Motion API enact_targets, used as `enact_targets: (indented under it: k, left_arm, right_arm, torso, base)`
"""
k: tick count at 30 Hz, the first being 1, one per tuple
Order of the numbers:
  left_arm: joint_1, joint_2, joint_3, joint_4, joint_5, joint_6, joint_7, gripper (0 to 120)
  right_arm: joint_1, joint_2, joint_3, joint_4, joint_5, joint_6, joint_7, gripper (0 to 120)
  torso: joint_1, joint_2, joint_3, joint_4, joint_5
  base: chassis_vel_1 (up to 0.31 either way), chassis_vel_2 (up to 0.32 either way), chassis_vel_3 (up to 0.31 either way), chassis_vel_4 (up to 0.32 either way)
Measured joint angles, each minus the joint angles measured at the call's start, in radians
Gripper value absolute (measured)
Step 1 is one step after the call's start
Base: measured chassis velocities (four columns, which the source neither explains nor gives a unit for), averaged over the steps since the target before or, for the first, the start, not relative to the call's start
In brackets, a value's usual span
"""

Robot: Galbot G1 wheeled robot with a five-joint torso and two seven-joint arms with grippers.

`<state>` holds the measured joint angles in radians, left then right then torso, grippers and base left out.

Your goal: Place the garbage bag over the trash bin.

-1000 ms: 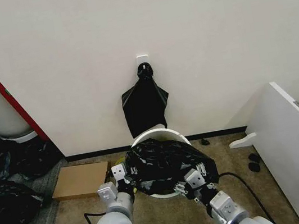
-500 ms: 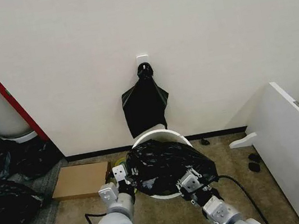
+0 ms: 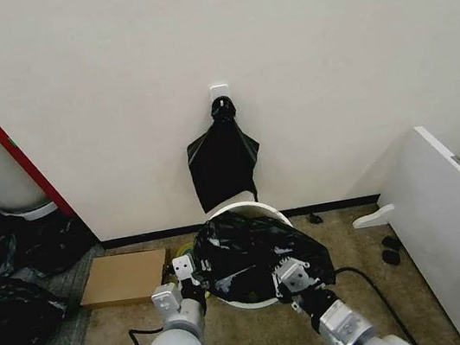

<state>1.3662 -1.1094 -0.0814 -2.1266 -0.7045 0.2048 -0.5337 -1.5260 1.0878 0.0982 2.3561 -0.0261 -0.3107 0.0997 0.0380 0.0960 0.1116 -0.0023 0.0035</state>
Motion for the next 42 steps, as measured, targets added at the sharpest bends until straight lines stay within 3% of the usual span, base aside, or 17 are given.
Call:
enact_targets:
  k: [3,4,11,18,23,31,42]
  left_arm:
    - [0.007,0.004,0.0,-0.001,0.019,-0.007,0.016,2]
    - [0.022,0.014,-0.001,0.0,0.075,-0.031,0.052,2]
    - [0.085,0.044,-0.013,0.009,0.248,-0.12,0.16,2]
    - [0.131,0.073,-0.023,0.014,0.386,-0.208,0.255,2]
    - [0.147,0.085,-0.029,0.017,0.46,-0.283,0.322,2]
    - [0.151,0.099,-0.039,0.028,0.466,-0.366,0.365,2]
    - [0.105,0.068,-0.041,0.022,0.266,-0.308,0.279,2]
  right_arm:
    - [0.013,-0.007,0.024,0.008,0.052,0.002,0.001,0]
    - [0.041,-0.024,0.062,0.013,0.151,0.002,0.008,0]
    - [0.137,-0.08,0.152,0.014,0.439,-0.055,0.058,0]
    - [0.216,-0.116,0.181,-0.039,0.592,-0.124,0.099,0]
    - [0.226,-0.118,0.18,-0.104,0.61,-0.151,0.11,0]
    - [0.204,-0.146,0.239,-0.167,0.644,-0.165,0.116,0]
    - [0.124,-0.137,0.29,-0.141,0.681,-0.152,0.079,1]
  torso:
    - [0.0,0.0,0.0,0.0,0.0]
    - [0.0,0.0,0.0,0.0001,0.0003]
    - [0.0,0.0,0.0,0.0001,0.0002]
    - [0.0,0.0,0.0,0.0001,0.0001]
    - [0.0,0.0,0.0,0.0001,0.0002]
    - [0.0,0.0,0.0,0.0001,0.0001]
    - [0.0,0.0,0.0,-0.0001,0.0002]
  base:
    - [0.0,0.0,0.0,0.0]
    - [0.0,0.0,0.0,0.0]
    - [0.0,0.0,0.0,0.0]
    - [0.0,0.0,0.0,0.0]
    - [0.0,0.0,0.0,0.0]
    - [0.0,0.0,0.0,0.0]
    - [0.0,0.0,0.0,0.0]
